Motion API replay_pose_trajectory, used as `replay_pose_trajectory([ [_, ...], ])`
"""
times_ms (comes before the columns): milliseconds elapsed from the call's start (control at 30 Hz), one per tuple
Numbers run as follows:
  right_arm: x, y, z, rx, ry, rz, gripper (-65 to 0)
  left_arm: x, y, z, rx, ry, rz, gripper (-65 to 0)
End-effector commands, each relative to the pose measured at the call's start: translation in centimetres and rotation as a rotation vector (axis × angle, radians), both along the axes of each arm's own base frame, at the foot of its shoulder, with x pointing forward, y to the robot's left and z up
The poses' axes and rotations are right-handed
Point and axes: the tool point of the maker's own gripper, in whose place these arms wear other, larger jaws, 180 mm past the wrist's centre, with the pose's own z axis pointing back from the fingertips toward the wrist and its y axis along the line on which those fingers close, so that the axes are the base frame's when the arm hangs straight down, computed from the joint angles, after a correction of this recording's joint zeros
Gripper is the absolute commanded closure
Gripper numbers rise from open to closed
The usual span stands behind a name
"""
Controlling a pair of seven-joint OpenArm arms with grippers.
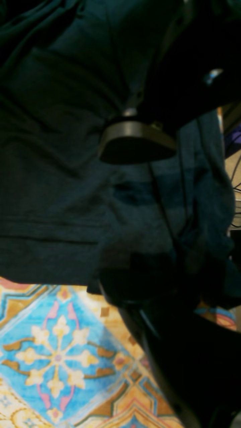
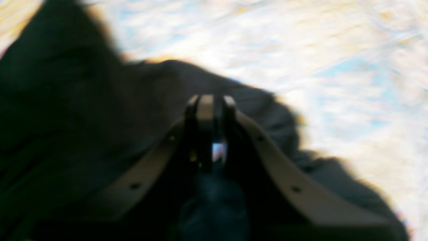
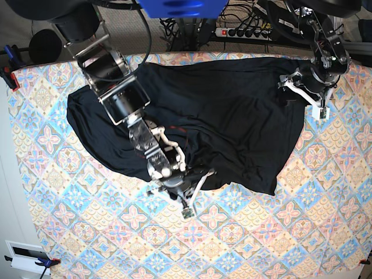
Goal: Layout the t-shirt on the table in an organized manner, then fold the t-shirt properly
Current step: 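Lift the gathered hem fabric with the right gripper and pull it outward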
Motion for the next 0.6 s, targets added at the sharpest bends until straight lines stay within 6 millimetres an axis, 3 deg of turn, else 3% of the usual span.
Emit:
replay_pose_trajectory([
  [0,1.1,0.8,1.2,0.02,-0.041,0.009,-0.8,0.7,0.3,1.0,0.015,-0.04,-0.002,-45.0],
  [133,1.2,0.1,-1.8,0.001,-0.027,0.035,-0.7,0.7,0.4,1.0,0.016,-0.04,-0.002,-45.0],
  [200,0.7,1.0,-2.8,0.011,-0.012,0.063,-0.7,0.7,0.4,1.0,0.016,-0.041,-0.002,-45.0],
  [300,0.3,2.8,-2.6,0.036,-0.007,0.087,-0.7,0.8,0.4,1.0,0.016,-0.043,-0.002,-45.0],
  [433,0.0,3.4,-2.7,0.043,-0.003,0.099,-0.7,0.8,0.4,1.1,0.018,-0.044,-0.002,-45.0],
  [567,-0.2,5.5,-1.3,0.078,-0.028,0.124,-0.7,0.7,0.4,1.0,0.018,-0.04,-0.002,-45.0],
])
